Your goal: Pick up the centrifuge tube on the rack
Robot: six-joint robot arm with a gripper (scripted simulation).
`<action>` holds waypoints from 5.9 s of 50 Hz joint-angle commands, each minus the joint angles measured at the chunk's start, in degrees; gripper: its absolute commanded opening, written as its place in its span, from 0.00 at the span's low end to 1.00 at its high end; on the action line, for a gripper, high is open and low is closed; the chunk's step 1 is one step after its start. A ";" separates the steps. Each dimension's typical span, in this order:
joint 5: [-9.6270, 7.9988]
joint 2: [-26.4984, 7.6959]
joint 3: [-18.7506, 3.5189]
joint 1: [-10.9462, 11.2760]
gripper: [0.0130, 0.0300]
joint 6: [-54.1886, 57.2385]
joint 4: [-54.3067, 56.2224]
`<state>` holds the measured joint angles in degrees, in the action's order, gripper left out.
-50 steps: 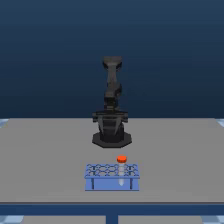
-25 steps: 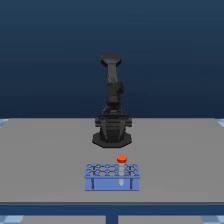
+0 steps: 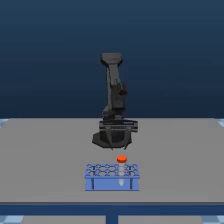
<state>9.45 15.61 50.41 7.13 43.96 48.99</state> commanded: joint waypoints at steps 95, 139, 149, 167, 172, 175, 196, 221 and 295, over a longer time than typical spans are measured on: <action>3.77 -8.88 -2.32 1.19 1.00 -15.56 -15.70; 6.00 -10.62 -1.45 1.19 0.00 -20.90 -20.88; 5.97 -10.63 -1.44 1.17 0.00 -20.89 -20.88; 4.79 -9.71 -1.88 1.17 0.00 -18.30 -18.37; 4.11 -9.18 -2.15 1.17 0.00 -16.57 -16.69; 3.35 -8.60 -2.47 1.17 0.00 -14.39 -14.57; 0.35 -6.16 -3.98 1.17 0.00 -1.17 -1.60; -1.78 -3.90 -5.74 1.17 0.00 21.60 20.91; 0.54 0.55 -10.89 1.17 0.00 86.08 84.80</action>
<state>9.35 15.94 39.86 8.30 126.59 131.42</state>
